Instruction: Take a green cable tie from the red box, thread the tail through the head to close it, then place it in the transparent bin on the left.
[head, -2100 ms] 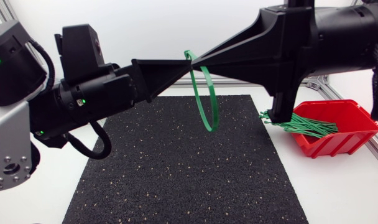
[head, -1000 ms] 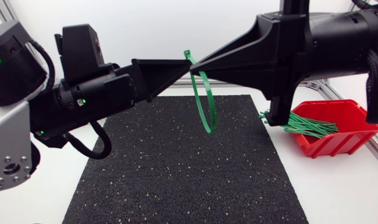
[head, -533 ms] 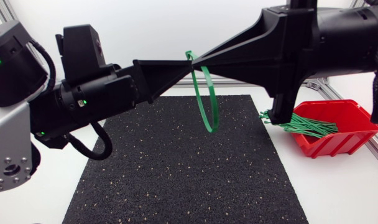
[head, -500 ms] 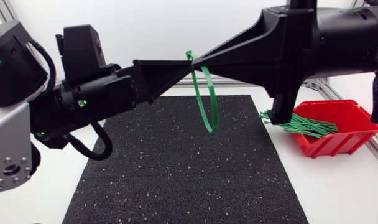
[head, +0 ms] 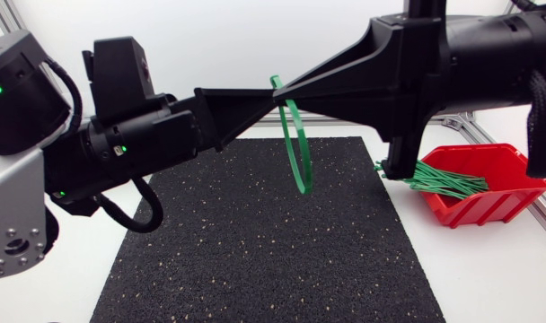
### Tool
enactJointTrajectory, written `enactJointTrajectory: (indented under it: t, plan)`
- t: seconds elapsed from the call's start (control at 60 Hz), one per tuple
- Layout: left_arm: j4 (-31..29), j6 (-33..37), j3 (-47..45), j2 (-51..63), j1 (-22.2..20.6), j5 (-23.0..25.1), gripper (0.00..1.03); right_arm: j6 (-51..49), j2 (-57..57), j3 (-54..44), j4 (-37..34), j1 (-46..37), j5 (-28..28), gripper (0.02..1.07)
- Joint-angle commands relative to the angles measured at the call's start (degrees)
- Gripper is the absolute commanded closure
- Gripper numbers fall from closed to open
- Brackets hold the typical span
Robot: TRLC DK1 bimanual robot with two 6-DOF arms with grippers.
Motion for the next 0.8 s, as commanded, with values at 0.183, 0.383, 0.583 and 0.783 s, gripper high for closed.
enactJointTrajectory:
  t: [0.183, 0.383, 0.583, 0.783]
  plan:
    - [-0.2, 0.2, 0.1, -3.1, -1.3, 0.2, 1.0, 1.6, 3.1, -0.5, 0.4, 0.5, 1.8, 1.01]
    - [-0.9, 0.1, 0.3, -4.4, 0.1, 0.8, 1.0, 1.6, 2.4, -0.5, 0.0, -0.7, 2.4, 1.01]
    - [-1.0, 0.2, -0.1, -4.4, -0.3, 1.1, 1.0, 1.7, 1.3, -0.2, -0.4, -1.1, 2.4, 1.01]
    - [-1.2, 0.2, -0.8, -4.0, -2.8, 1.0, 1.0, 1.6, 1.1, 1.9, -1.2, -1.1, 2.9, 1.01]
